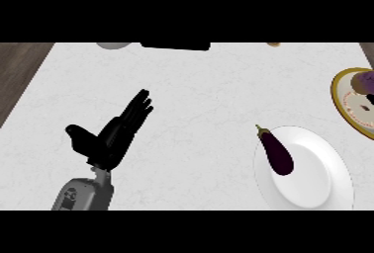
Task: Pick the can from the plate and place it in the bowl
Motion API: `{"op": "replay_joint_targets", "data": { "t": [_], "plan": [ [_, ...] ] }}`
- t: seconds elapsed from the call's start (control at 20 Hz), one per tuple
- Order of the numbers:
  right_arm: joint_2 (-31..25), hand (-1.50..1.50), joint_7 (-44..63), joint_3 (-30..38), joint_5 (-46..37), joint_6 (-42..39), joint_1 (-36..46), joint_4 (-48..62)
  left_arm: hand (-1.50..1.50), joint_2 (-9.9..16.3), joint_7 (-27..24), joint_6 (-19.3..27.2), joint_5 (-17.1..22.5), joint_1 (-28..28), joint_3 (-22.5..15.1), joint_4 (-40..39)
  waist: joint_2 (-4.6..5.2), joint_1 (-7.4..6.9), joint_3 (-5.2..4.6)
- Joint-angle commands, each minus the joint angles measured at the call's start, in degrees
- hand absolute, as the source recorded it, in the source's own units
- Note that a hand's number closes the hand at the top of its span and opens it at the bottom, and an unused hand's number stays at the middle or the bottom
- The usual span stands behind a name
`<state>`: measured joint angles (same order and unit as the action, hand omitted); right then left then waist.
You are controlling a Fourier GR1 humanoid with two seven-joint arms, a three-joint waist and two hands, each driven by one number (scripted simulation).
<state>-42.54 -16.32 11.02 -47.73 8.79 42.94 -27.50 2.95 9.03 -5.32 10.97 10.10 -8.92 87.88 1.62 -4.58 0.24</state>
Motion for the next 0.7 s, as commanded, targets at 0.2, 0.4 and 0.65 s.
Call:
{"op": "replay_joint_targets", "data": {
  "t": [0.2, 0.4, 0.65],
  "plan": [
    [2.2, -1.5, -7.1, 5.2, 4.2, -0.8, 5.1, 11.9, 0.0, 0.0, 1.2, 0.1, -0.3, 1.2, 0.0, 0.2, 0.25, -0.03, 0.18],
    [2.1, -1.5, -14.1, 14.7, 14.7, -4.6, 4.9, 12.3, 0.0, -1.0, 0.1, 1.7, -1.1, -0.4, -0.2, 0.5, -0.26, 1.54, 0.33],
    [1.5, -1.5, -24.1, 25.0, 26.1, -10.9, 5.6, 11.3, 0.0, 0.3, -0.3, 1.0, -0.6, 0.1, 1.5, -0.7, -0.63, 3.38, 0.22]
  ]
}}
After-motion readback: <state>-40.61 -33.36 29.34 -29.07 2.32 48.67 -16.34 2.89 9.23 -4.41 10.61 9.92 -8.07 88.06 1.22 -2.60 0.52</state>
